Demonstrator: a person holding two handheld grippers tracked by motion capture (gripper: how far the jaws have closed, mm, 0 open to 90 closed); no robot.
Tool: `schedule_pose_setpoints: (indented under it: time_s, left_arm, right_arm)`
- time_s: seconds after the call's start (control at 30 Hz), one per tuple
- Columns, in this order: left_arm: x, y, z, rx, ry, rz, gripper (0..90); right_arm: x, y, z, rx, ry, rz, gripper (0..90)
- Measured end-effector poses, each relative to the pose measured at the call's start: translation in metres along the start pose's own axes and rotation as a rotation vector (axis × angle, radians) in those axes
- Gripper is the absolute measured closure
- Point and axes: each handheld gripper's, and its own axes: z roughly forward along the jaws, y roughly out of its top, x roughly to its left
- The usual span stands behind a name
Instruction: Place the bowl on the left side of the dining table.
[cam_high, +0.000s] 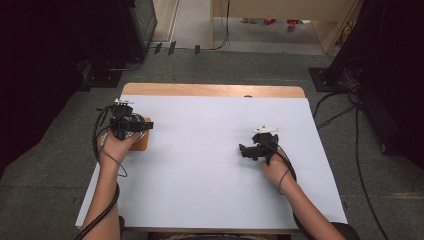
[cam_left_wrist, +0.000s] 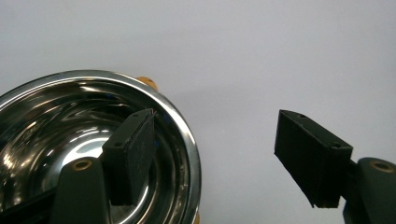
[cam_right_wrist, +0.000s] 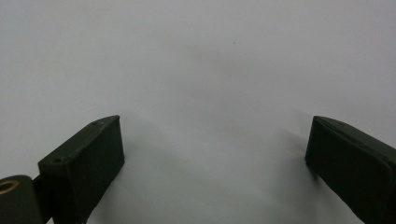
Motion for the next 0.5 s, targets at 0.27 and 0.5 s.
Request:
schedule_pose_setpoints:
  time_s: [0.27, 0.5]
  left_arm:
    - [-0.014, 0.0, 0.008, -0.014, -0.028, 0.032, 29.5]
    - [-0.023, -0.002, 0.014, -0.011, -0.049, 0.052, 28.9]
  right_arm:
    - [0.0, 0.0, 0.0, 0.0, 0.0, 0.001, 4.1]
    - [0.0, 0.0, 0.0, 0.0, 0.0, 0.001, 4.1]
